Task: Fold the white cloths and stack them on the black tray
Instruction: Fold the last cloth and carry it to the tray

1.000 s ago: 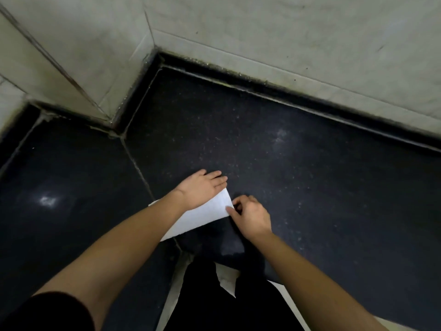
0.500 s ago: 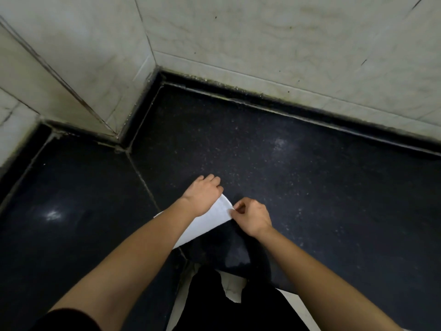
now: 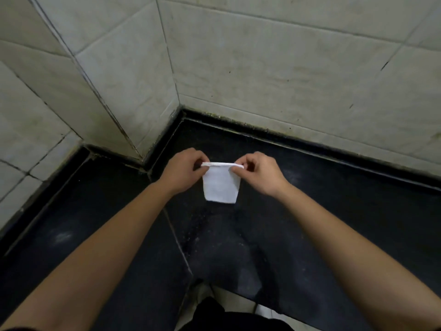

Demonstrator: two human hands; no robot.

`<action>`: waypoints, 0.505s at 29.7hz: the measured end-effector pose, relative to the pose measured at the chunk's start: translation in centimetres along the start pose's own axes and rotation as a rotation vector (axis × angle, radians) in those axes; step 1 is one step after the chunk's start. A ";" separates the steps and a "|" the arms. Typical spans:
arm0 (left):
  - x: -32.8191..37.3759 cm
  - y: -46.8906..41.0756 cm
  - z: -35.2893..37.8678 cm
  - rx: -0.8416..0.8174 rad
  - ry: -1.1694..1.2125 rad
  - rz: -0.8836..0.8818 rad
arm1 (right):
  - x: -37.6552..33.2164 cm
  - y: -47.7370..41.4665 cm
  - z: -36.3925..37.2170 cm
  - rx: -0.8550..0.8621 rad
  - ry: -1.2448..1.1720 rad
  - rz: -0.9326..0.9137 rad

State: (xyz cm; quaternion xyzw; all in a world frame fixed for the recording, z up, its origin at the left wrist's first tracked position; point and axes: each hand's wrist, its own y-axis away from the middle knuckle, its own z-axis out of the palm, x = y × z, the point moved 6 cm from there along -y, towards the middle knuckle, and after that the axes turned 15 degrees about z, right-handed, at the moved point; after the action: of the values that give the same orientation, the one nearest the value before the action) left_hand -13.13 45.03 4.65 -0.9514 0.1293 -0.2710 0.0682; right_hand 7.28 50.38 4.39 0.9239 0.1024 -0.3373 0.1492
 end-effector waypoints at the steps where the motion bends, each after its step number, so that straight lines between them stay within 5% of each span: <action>1: 0.3 0.1 -0.8 0.052 -0.002 0.015 | -0.7 0.1 -0.7 0.029 -0.006 -0.047; 6: 1.7 3.9 0.2 0.128 -0.050 0.086 | -0.2 2.5 0.2 0.025 0.094 -0.257; 15: 2.7 17.7 15.0 -0.280 -0.068 0.058 | 11.2 10.5 13.5 -0.495 0.582 -0.234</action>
State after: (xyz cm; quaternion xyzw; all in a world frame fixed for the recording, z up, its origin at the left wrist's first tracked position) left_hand -6.65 28.18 -10.19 -0.9561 0.1910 -0.2156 -0.0530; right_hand 10.77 36.92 -10.62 0.8990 0.3230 -0.0414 0.2927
